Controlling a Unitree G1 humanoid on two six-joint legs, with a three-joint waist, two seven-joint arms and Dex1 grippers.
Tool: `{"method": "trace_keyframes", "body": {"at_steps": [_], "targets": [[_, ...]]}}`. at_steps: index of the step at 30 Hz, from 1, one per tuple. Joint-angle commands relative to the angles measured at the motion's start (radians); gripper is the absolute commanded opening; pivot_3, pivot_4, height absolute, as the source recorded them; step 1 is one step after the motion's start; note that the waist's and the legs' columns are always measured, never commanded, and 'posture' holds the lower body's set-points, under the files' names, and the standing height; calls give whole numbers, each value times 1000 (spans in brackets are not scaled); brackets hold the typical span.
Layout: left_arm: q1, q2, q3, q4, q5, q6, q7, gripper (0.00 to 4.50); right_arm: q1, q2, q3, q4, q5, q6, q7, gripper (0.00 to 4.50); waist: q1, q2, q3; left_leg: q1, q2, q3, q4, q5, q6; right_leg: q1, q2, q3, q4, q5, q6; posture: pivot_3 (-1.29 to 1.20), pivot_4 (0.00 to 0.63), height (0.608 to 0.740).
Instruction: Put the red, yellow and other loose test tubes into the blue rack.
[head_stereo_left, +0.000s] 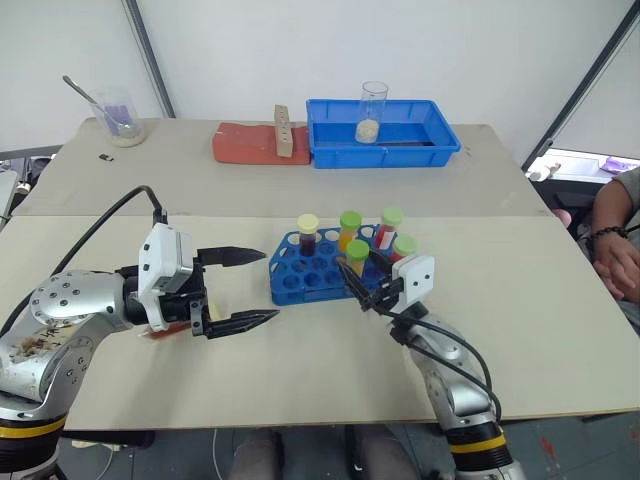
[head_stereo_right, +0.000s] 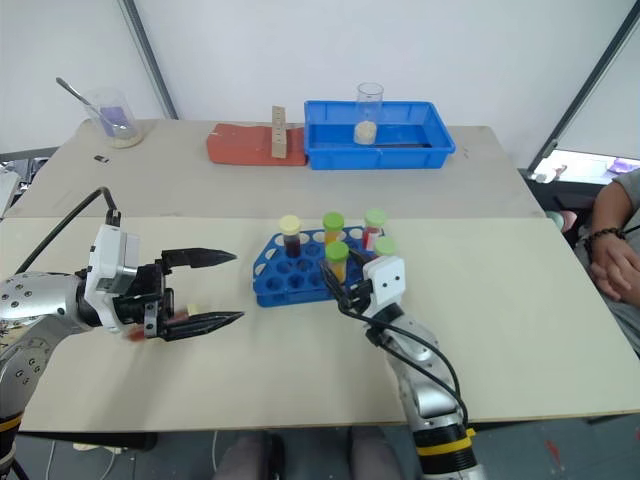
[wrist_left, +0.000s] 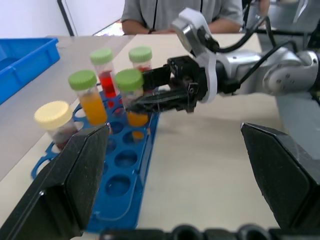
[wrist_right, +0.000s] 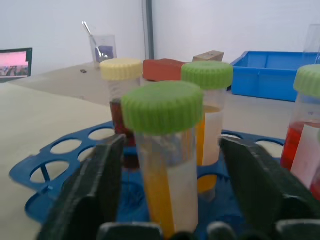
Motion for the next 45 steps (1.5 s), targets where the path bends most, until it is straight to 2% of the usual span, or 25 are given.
{"method": "trace_keyframes", "body": {"at_steps": [1, 5, 8, 12, 16, 19, 21, 25, 26, 28, 32, 36, 40, 45], "targets": [[-3, 10, 30, -32, -22, 1, 4, 4500, 10, -29, 0, -73, 21, 15, 32, 4455, 0, 0, 0, 0, 0, 0, 0, 0, 0, 0, 0, 0, 0, 0, 0, 0, 150, 705], [18, 25, 36, -28, 10, -1, 17, 4500, 55, -111, -5, -143, 27, 50, 93, 4455, 0, 0, 0, 1, 0, 0, 0, 0, 0, 0, 0, 0, 1, 0, 0, 0, 150, 705], [54, 54, 57, -30, 22, 46, 52, 4500, 105, -217, -18, -219, 55, 103, 173, 4455, 1, 0, 0, 2, 0, 0, 0, 0, 0, 0, 0, 0, 2, -1, -1, 0, 150, 705], [169, 134, 131, -29, 106, 57, 59, 4500, 146, -397, -55, -331, 142, 198, 314, 4455, -2, 0, 0, 4, 0, 1, -1, 0, 0, 0, 0, 0, 6, -4, -2, 0, 150, 705], [220, 267, 176, 68, 205, 26, -22, 4500, 64, -598, -89, -423, 266, 361, 465, 4455, -1, 0, 1, 8, 0, 1, 0, 0, 0, 0, 0, 0, 9, -5, -3, 0, 150, 705], [203, 369, 125, 137, 279, -30, -103, 4500, -42, -690, -109, -447, 370, 493, 521, 4455, 3, 0, 2, 12, 0, 1, -1, 0, 0, 1, 0, 0, 9, -5, -3, 0, 150, 705], [184, 429, 72, 164, 324, -33, -131, 4500, -94, -733, -117, -470, 437, 553, 566, 4455, 4, 0, 2, 13, 0, 0, -1, -4, -7, 1, 0, 0, 8, -5, -3, 0, 150, 705], [94, 460, -30, 195, 329, 16, -166, 4500, -147, -785, -111, -513, 508, 605, 626, 4455, 11, 1, 3, 11, 0, 1, -2, -4, -7, 1, -2, 0, 7, -5, -3, 0, 150, 705], [66, 463, -69, 206, 353, 5, -174, 4500, -154, -788, -107, -519, 512, 607, 630, 4455, 11, 1, 3, 9, 0, 1, -2, -1, -2, 0, -1, 0, 7, -5, -3, 0, 150, 705], [8, 463, -142, 241, 415, -17, -184, 4500, -168, -776, -96, -533, 521, 620, 618, 4455, 11, 1, 3, 6, 0, 2, -2, -3, -2, -3, -1, 0, 7, -7, -4, 0, 150, 705], [-153, 433, -298, 314, 511, 10, -215, 4500, -167, -750, -99, -567, 561, 649, 586, 4455, 14, 1, 3, -3, -1, 1, -2, -5, -1, -9, 0, 0, 8, -5, -7, 0, 150, 705], [-294, 390, -429, 391, 589, 32, -282, 4500, -160, -728, -107, -589, 606, 681, 552, 4455, 17, 1, 3, -4, -1, 1, -1, -5, 0, -11, 0, 0, 8, -2, -3, 0, 150, 705], [-389, 349, -517, 443, 660, 40, -341, 4500, -149, -737, -117, -600, 633, 696, 548, 4455, 18, 0, 3, -5, -1, 1, 1, -5, 0, -10, 0, 0, 8, -3, -2, 0, 150, 705], [-432, 325, -582, 457, 724, 90, -370, 4500, -145, -740, -120, -605, 649, 703, 539, 4455, 16, 0, 3, -4, -1, 0, 2, -5, 0, -9, 0, 0, 9, -5, 0, 0, 150, 705]]}}
